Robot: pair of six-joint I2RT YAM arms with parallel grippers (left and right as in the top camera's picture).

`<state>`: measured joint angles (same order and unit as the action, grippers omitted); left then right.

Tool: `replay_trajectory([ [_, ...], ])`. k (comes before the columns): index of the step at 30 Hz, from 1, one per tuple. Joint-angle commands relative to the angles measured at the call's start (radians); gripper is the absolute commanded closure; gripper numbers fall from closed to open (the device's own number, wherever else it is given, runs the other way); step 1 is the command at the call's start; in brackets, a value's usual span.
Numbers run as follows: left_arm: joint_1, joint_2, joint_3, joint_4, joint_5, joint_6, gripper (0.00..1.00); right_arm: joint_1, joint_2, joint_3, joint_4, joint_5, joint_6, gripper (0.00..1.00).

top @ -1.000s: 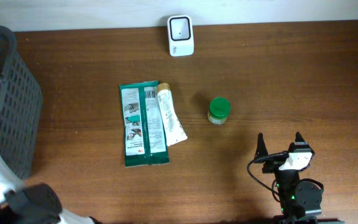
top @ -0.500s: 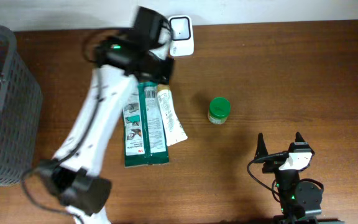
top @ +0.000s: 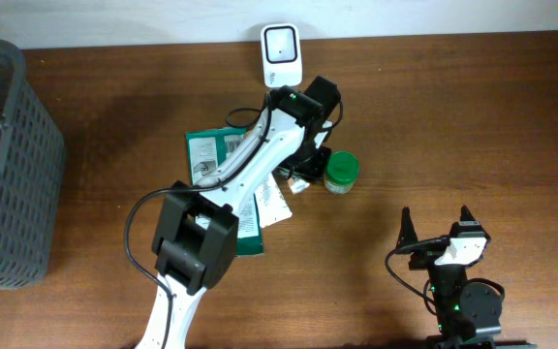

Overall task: Scan the item barcode
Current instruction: 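Place the small orange box with the left gripper between tube and jar, then grasp the mint-green wipes pack in the basket with the left gripper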

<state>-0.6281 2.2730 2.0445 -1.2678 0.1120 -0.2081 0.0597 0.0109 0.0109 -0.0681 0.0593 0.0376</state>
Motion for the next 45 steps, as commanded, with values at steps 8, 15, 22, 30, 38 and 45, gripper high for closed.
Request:
replay_trajectory([
  [8,0.136,-0.029,0.328,-0.131,-0.136,0.026,0.13,0.006,-0.008,-0.005,-0.006,0.001,-0.003,0.02],
  [15,0.487,-0.107,0.877,-0.327,-0.409,-0.008,0.01,0.006,-0.008,-0.005,-0.006,0.001,-0.003,0.02],
  [22,0.973,-0.103,0.906,-0.38,-0.586,-0.269,0.01,0.006,-0.008,-0.005,-0.006,0.001,-0.003,0.02],
  [30,1.271,-0.069,0.637,-0.344,-0.496,-0.251,0.01,0.006,-0.008,-0.005,-0.006,0.001,-0.003,0.02],
  [38,1.383,-0.069,0.195,-0.054,-0.421,0.134,0.03,0.006,-0.008,-0.005,-0.006,0.001,-0.003,0.02],
  [45,1.406,-0.066,-0.035,0.183,-0.386,0.411,0.22,0.006,-0.008,-0.005,-0.006,0.001,-0.003,0.02],
])
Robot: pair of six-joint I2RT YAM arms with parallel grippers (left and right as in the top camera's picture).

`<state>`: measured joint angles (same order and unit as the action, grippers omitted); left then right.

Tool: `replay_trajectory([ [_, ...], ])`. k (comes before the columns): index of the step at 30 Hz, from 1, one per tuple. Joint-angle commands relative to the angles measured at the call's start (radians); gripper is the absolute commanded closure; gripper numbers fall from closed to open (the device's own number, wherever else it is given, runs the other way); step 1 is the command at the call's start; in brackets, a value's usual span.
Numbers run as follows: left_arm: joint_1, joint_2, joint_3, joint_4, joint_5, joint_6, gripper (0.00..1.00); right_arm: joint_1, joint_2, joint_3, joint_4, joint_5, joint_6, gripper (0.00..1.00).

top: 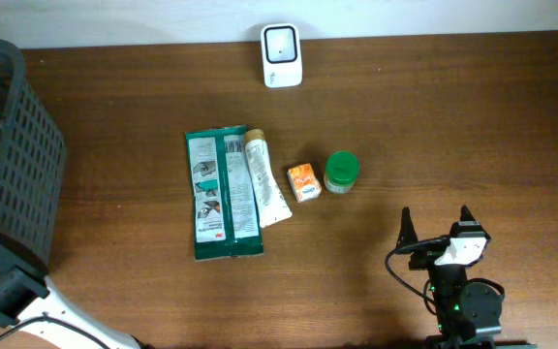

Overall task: Scan the item barcode
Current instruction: 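Grasp the mint-green wipes pack in the basket with the left gripper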

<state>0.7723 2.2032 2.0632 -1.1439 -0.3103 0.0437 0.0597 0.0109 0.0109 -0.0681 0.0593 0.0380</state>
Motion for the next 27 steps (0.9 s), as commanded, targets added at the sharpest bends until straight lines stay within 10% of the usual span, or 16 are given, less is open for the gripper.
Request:
replay_trajectory([
  [1,0.005,0.004,-0.069,0.076,0.038,0.175,0.23,0.006,-0.008,-0.005,-0.006,0.001,-0.003,0.02],
  [17,0.055,0.007,-0.298,0.287,-0.052,0.265,0.38,0.006,-0.008,-0.005,-0.006,0.001,-0.003,0.02],
  [20,0.055,0.007,-0.327,0.316,-0.047,0.265,0.6,0.006,-0.008,-0.005,-0.006,0.001,-0.003,0.02],
  [24,0.055,0.007,-0.329,0.317,0.04,0.265,0.65,0.006,-0.008,-0.005,-0.006,0.001,-0.003,0.02],
  [27,0.055,0.007,-0.329,0.312,0.042,0.265,1.0,0.006,-0.008,-0.005,-0.006,0.001,-0.003,0.02],
])
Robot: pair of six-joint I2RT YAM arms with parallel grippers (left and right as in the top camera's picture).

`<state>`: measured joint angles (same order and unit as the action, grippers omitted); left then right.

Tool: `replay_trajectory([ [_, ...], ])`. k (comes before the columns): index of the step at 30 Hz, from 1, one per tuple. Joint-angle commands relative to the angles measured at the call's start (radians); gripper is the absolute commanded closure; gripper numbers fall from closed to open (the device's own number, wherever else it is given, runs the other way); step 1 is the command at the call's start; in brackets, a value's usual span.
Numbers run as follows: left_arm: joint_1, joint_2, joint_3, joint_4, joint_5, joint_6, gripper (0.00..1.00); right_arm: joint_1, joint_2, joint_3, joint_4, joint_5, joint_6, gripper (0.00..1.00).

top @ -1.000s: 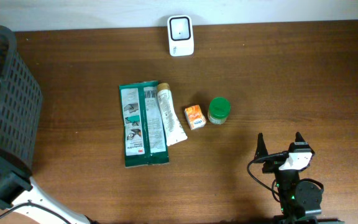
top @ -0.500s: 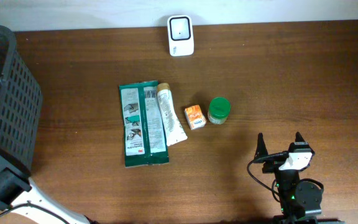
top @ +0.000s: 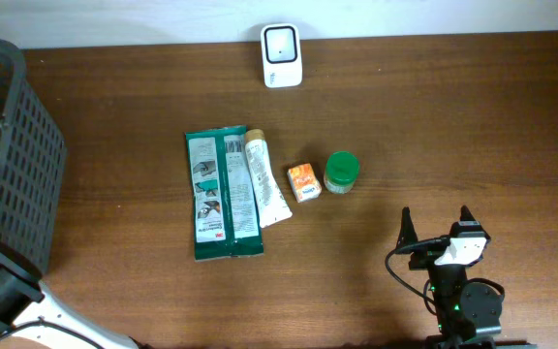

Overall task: Scan the item barcode
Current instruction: 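Grasp the mint-green wipes pack in the basket with the left gripper, then carry the wipes pack with the left gripper and drop it right of the jar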

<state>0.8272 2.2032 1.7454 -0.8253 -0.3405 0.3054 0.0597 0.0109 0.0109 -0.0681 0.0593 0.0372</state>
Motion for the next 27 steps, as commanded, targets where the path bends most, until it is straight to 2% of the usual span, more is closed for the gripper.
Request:
replay_trajectory([
  [1,0.0,0.007,-0.011,-0.012,0.072,0.003,1.0,0.006,-0.008,-0.005,-0.006,0.001,-0.003,0.02],
  [5,-0.006,-0.019,0.003,-0.037,0.076,-0.032,1.0,0.006,-0.008,-0.005,-0.006,0.001,-0.003,0.02],
  [11,-0.105,-0.232,0.145,-0.032,0.23,-0.051,1.0,0.006,-0.008,-0.005,-0.006,0.001,-0.003,0.02],
  [14,-0.183,-0.353,0.217,-0.006,0.248,-0.083,1.0,0.006,-0.008,-0.005,-0.006,0.001,-0.003,0.02],
  [18,-0.364,-0.549,0.247,0.035,0.249,-0.137,1.0,0.006,-0.008,-0.005,-0.006,0.001,-0.003,0.02],
  [20,-0.506,-0.62,0.247,-0.03,0.316,-0.137,1.0,0.006,-0.008,-0.005,-0.006,0.001,-0.003,0.02],
  [23,-0.709,-0.629,0.245,-0.144,0.418,-0.237,1.0,0.006,-0.008,-0.005,-0.006,0.001,-0.003,0.02],
  [27,-0.967,-0.547,0.222,-0.202,0.578,-0.249,1.0,0.006,-0.008,-0.005,-0.006,0.002,-0.003,0.02],
])
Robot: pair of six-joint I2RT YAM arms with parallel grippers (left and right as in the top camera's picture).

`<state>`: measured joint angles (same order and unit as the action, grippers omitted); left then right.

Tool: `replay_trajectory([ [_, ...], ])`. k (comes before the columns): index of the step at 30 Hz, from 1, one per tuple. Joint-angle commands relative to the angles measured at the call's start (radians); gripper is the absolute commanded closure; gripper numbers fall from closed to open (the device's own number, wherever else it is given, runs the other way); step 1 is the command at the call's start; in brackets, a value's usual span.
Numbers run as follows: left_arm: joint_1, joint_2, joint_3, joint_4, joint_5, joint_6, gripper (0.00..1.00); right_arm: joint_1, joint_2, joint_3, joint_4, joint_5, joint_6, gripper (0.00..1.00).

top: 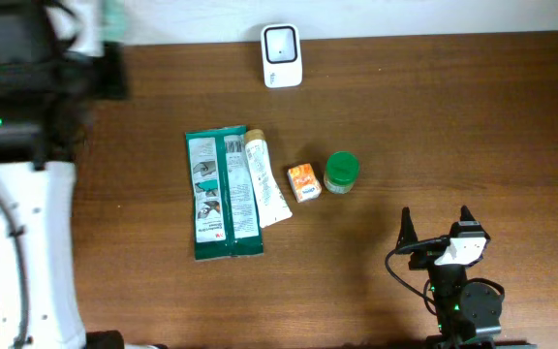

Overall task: Scan the item barcode
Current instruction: 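Carry the wipes pack with the left gripper and drop it right of the jar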

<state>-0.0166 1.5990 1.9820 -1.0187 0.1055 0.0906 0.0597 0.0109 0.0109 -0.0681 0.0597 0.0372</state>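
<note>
The white barcode scanner [282, 55] stands at the table's far edge. In the middle lie a green packet [219, 194], a white tube [264, 179], a small orange box [303, 181] and a green-lidded jar [341, 172]. My left arm reaches up the left side. Its blurred left gripper [100, 34] is at the top left corner, far from the items. A pale green-white smear shows at its tip; what that is, and how the fingers stand, cannot be made out. My right gripper [436, 225] rests open at the front right, holding nothing.
A dark grey mesh basket stands at the left edge, almost wholly covered by my left arm. The right arm's base sits at the table's front right.
My left arm, then only a dark joint at the bottom left corner, now stretches up the left side over the basket to the top left corner. The items and right arm are unchanged.
First my left arm reached across the packet and tube, its gripper by the jar below the scanner. Then it was back at the bottom left corner, with all items lying on the table. It stayed there, and now it stands over the basket.
</note>
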Motion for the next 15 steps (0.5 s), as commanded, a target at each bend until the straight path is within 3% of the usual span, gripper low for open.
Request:
replay_trajectory([
  [1,-0.187,0.092,-0.019,-0.013,0.143,-0.035,1.0,0.006,-0.008,-0.005,-0.006,0.001,-0.003,0.02],
  [5,-0.401,0.26,-0.02,0.009,0.142,-0.035,1.0,0.006,-0.008,-0.005,-0.006,0.001,-0.003,0.02],
  [10,-0.598,0.488,-0.02,0.167,0.113,-0.034,1.0,0.006,-0.008,-0.005,-0.006,0.001,-0.003,0.02],
  [15,-0.728,0.583,-0.02,0.281,-0.091,0.012,1.0,0.006,-0.008,-0.005,-0.006,0.001,-0.003,0.02],
])
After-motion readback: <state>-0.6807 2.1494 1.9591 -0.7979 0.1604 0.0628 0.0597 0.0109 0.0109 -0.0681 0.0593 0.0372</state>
